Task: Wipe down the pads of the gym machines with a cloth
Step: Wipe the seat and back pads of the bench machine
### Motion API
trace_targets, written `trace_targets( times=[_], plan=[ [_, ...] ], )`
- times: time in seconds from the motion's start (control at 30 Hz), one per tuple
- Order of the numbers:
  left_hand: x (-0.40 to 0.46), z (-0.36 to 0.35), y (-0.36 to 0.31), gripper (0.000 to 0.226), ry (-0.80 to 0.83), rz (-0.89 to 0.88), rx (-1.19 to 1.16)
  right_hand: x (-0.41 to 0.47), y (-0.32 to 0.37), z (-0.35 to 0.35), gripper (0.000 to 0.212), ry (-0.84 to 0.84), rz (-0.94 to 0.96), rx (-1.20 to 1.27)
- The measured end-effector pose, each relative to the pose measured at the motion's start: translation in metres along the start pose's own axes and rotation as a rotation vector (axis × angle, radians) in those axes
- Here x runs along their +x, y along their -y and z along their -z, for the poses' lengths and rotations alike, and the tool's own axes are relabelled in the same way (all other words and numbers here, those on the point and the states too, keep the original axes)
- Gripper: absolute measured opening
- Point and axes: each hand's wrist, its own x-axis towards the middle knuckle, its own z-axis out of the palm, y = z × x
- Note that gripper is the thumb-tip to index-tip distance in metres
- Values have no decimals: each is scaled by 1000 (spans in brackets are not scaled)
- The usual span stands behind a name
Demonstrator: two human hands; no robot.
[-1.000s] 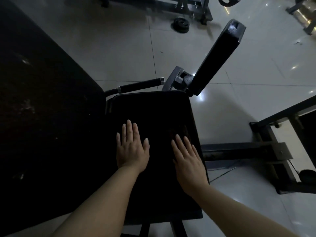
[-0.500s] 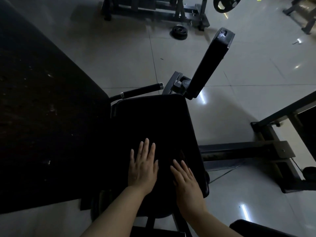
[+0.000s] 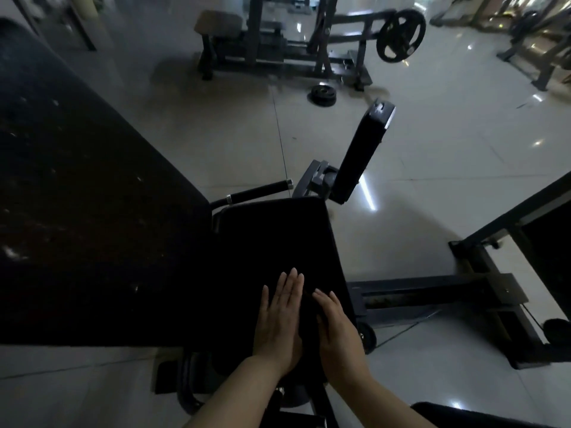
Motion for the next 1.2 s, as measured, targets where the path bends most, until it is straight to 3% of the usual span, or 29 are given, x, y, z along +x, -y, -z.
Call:
trace_targets(
  times=[0.17,0.3,0.53,0.67,0.8,1.07,1.2],
  plan=[
    [-22,84,-26,75,91,-124,17,-12,40,58,37,-5,128,-39],
    [-57,157,-54,74,68,-147,76,-30,82,98,37,-8,205,-23],
    [-118,260,-62,61,-90,-92,268,-65,146,124,39,112,101,-20],
    [-149,305,-44,57,-151,-92,423,-78,171,120,35,137,-71,235],
    [-167,337,-16,56,-219,-121,527,-84,200,95,34,74,-149,333],
    [-171,397,49,56,-302,-243,565,-77,293,32,32,-87,-313,676],
    [-163,418,87,55,-260,-280,612,-75,327,3,30,-137,-410,864]
  ],
)
